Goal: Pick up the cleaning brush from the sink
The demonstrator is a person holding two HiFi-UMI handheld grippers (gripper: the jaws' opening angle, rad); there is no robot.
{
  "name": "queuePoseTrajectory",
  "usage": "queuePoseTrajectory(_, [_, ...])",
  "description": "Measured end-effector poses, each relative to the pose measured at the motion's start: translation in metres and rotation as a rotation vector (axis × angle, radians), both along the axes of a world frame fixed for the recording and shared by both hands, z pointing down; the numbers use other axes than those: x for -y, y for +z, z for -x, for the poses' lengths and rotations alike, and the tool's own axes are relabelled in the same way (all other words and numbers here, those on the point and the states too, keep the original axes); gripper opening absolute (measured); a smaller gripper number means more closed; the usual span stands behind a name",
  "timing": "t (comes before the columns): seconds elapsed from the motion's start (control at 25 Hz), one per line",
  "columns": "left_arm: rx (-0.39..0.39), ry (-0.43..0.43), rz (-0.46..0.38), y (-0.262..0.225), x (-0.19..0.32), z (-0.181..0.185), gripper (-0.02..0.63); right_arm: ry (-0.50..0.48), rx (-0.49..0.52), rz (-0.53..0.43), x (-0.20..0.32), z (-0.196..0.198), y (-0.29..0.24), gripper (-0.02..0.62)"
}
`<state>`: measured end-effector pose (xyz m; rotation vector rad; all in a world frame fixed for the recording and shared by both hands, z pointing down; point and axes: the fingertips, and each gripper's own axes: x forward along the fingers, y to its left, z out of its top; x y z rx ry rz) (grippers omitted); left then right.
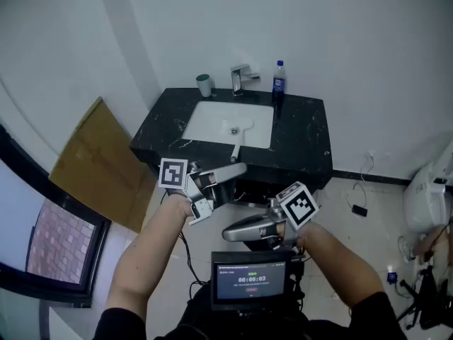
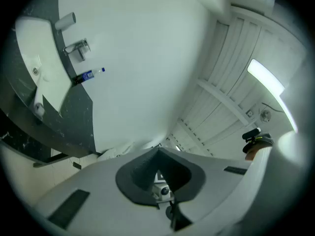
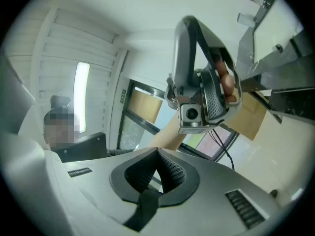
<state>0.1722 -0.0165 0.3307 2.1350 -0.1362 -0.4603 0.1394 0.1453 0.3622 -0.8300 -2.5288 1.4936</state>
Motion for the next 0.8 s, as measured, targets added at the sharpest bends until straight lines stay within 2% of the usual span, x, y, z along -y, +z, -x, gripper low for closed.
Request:
queuePoseTrajectory(0.16, [0.014,-0.059,-0.006,-0.007,0.019,0.091,0.015,0.09,0.022,-0.009,0.039,0.06,-0.027,0.0])
queuePoseTrajectory(0.28, [-0.004,-0.099,0.005,-0.011,0.045,0.166,0.015,0.209,0.069,-0.018,0.092,0.115,-0.049,0.0])
queuePoseTrajectory(0.36, [0.017,-0.11,0.008,-0.009,0.059,0.214,0.015,0.289,0.101,-0.009,0.124,0.151,-0.06,0.0])
queuePoseTrajectory(0.48, [0.056,-0.141,0.025,-0.007,0.101,0.273,0.015,0.406,0.095,-0.029,0.184,0.196,-0.07,0.0])
queuePoseTrajectory(0.6, [0.065,-0.162,0.049,-0.003,0.153,0.311,0.015,0.509,0.033,-0.111,0.246,0.223,-0.07,0.0])
queuePoseTrajectory(0.72, [0.172,-0.207,0.022,0.001,0.2,0.337,0.015,0.571,0.022,-0.16,0.297,0.236,-0.076,0.0])
queuePoseTrajectory(0.8, [0.202,-0.233,-0.005,-0.005,0.229,0.349,0.015,0.61,0.029,-0.178,0.33,0.241,-0.083,0.0])
